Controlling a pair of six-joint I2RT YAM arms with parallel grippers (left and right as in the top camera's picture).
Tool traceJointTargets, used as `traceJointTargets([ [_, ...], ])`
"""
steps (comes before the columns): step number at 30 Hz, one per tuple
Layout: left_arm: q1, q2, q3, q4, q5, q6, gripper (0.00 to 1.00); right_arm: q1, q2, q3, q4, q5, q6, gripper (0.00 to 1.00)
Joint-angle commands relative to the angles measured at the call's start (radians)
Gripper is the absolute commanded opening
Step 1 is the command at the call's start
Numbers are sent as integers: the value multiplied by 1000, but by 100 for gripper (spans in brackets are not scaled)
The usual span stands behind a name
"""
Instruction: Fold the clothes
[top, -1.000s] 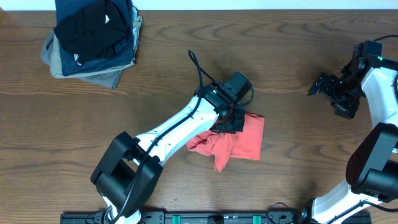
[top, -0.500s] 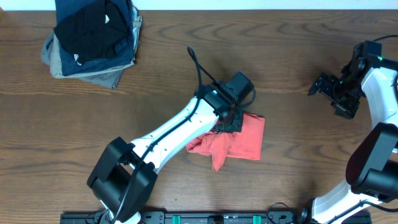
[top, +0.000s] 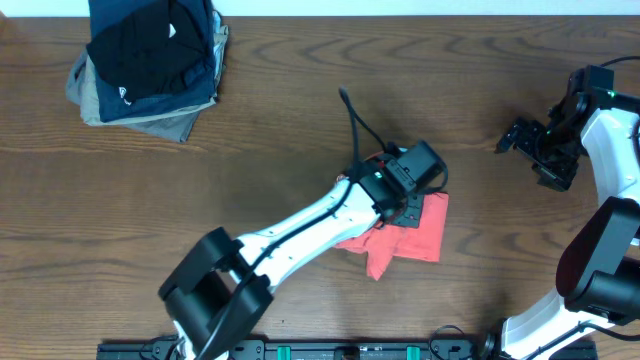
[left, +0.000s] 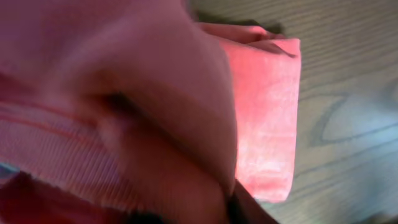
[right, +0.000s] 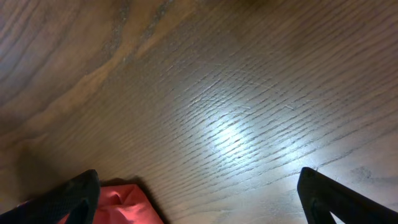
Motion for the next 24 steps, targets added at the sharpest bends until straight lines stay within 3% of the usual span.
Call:
traceJointTargets([
  [1, -8, 48, 25, 8, -16, -10, 27, 1, -10, 13, -1, 3, -15, 99],
  [15, -43, 29, 26, 0, -5, 2, 30, 1, -10, 13, -1, 3, -15, 99],
  [20, -45, -13, 28, -7, -47, 39, 49, 1, -10, 13, -1, 3, -15, 99],
  [24, -47, -17, 28, -18, -48, 47, 52, 1, -10, 13, -1, 3, -15, 99],
])
